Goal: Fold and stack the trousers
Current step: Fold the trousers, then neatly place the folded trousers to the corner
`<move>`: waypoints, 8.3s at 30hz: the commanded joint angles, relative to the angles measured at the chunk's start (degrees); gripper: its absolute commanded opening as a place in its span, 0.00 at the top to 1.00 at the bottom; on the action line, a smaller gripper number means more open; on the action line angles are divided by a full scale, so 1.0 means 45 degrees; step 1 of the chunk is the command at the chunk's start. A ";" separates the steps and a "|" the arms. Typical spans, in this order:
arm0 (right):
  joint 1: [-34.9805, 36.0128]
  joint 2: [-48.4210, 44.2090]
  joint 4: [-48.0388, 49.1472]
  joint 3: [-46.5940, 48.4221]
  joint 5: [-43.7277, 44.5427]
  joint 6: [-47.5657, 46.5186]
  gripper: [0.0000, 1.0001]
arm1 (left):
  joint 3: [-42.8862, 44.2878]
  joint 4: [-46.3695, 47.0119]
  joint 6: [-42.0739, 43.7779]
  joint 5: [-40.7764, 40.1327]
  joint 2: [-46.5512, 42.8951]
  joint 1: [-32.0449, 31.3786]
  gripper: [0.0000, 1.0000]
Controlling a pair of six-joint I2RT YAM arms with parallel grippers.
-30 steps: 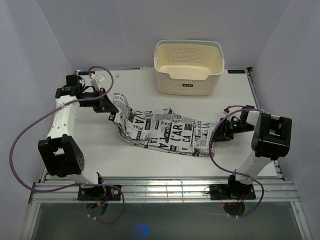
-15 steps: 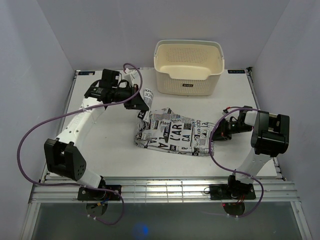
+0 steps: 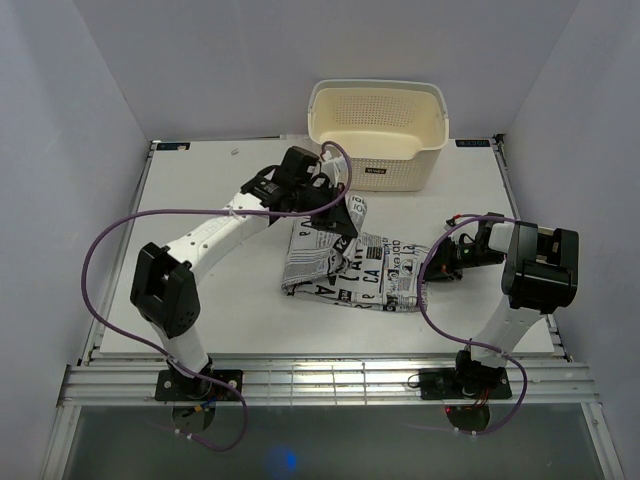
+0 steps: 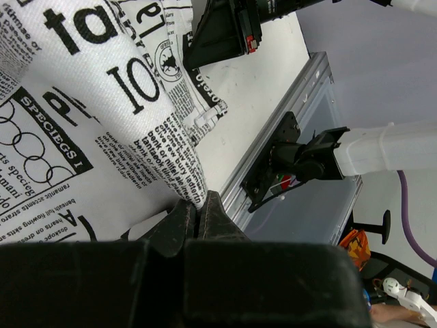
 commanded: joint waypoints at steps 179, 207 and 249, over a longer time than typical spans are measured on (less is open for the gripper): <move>0.2089 -0.5651 -0.6185 0.3968 0.3014 -0.4497 0.10 | -0.3911 0.3211 0.0900 -1.1911 0.0877 -0.2608 0.04; 0.1717 -0.4343 -0.6635 0.4984 0.2604 -0.4692 0.10 | 0.0081 -0.0787 0.5839 -1.0604 0.6482 0.7996 0.10; 0.1639 -0.4753 -0.6850 0.4730 0.3190 -0.4654 0.10 | 0.9681 -0.1473 0.7499 -0.9802 1.2521 0.9794 0.08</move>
